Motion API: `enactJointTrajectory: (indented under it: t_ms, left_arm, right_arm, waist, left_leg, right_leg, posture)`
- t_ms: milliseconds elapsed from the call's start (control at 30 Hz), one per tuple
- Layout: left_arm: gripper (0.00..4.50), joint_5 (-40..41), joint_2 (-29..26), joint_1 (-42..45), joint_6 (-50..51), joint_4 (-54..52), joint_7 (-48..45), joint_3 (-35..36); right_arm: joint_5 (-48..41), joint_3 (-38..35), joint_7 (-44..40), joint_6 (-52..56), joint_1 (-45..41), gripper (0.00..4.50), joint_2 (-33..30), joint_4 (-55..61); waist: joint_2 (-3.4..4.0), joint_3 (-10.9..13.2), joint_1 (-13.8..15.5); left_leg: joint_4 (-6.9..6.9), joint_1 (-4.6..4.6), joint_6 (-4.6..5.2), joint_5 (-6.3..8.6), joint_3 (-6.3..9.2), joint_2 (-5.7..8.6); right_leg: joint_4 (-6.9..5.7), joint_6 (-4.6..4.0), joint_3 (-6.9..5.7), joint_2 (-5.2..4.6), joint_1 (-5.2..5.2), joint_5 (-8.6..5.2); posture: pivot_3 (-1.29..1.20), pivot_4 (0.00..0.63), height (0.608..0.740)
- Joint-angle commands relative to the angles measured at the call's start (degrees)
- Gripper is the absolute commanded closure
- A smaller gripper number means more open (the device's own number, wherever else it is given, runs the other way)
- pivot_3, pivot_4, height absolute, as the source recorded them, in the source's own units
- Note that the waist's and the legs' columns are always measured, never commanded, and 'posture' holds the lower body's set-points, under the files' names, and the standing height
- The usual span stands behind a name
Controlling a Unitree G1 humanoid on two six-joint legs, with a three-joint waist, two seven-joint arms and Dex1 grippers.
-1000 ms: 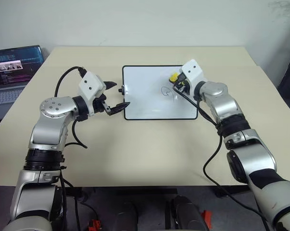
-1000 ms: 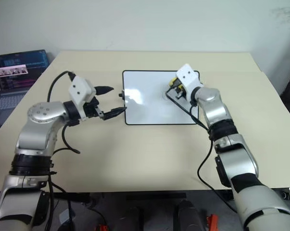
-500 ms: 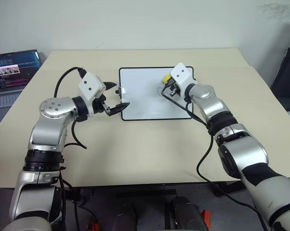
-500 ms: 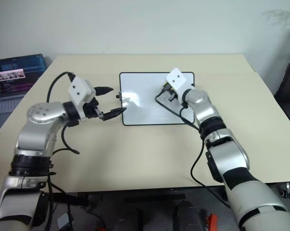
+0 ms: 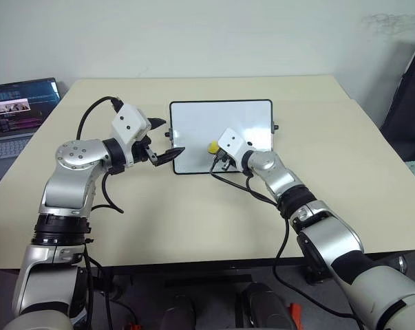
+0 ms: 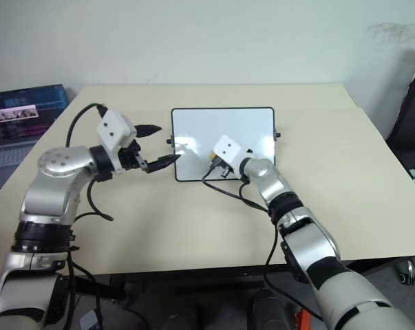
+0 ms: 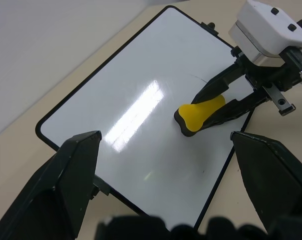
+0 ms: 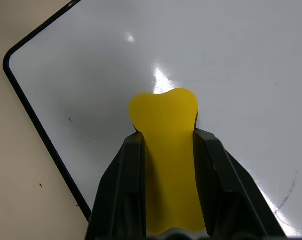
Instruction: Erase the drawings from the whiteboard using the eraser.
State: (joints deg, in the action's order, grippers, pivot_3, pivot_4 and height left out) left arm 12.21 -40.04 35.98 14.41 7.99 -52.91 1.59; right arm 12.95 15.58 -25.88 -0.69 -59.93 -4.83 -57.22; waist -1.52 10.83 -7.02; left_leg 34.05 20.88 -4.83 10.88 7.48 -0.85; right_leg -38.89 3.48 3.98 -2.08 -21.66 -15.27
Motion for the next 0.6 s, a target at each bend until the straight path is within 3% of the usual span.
enactJointTrajectory:
  t_ms: [33, 400, 600]
  left_arm:
    - [0.00, 0.08, -0.80, 1.04, -0.70, -1.51, 0.46, 1.23]
    - [0.00, -0.37, -0.10, 2.59, -1.77, 0.38, 0.31, 0.52]
    - [0.00, -0.41, 0.17, 3.07, -2.23, 0.99, 0.06, 0.27]
  right_arm:
    - [0.98, -1.10, 2.69, 1.88, -0.34, 3.53, -2.51, -4.95]
    - [0.00, -5.59, 12.98, -0.80, -5.17, 3.53, -10.79, -10.84]
    - [0.32, -5.58, 13.13, -1.31, -4.79, 3.53, -10.91, -11.69]
  waist:
    - [0.00, 0.00, 0.08]
    - [-0.03, 0.00, 2.21]
    - [-0.09, -0.04, 2.03]
  left_leg:
    - [0.00, 0.00, 0.00, 0.00, 0.00, 0.00]
    - [0.01, 0.21, 0.03, -0.03, 0.05, 0.08]
    - [-0.01, 0.27, 0.06, -0.04, 0.04, 0.07]
  right_leg:
    - [0.00, 0.00, 0.00, 0.00, 0.00, 0.00]
    - [0.49, -0.01, 0.04, -0.03, 0.10, -0.02]
    - [0.91, 0.06, 0.05, -0.02, 0.26, 0.02]
  posture:
    - [0.00, 0.150, 0.740]
    - [0.00, 0.150, 0.740]
    - [0.00, 0.150, 0.740]
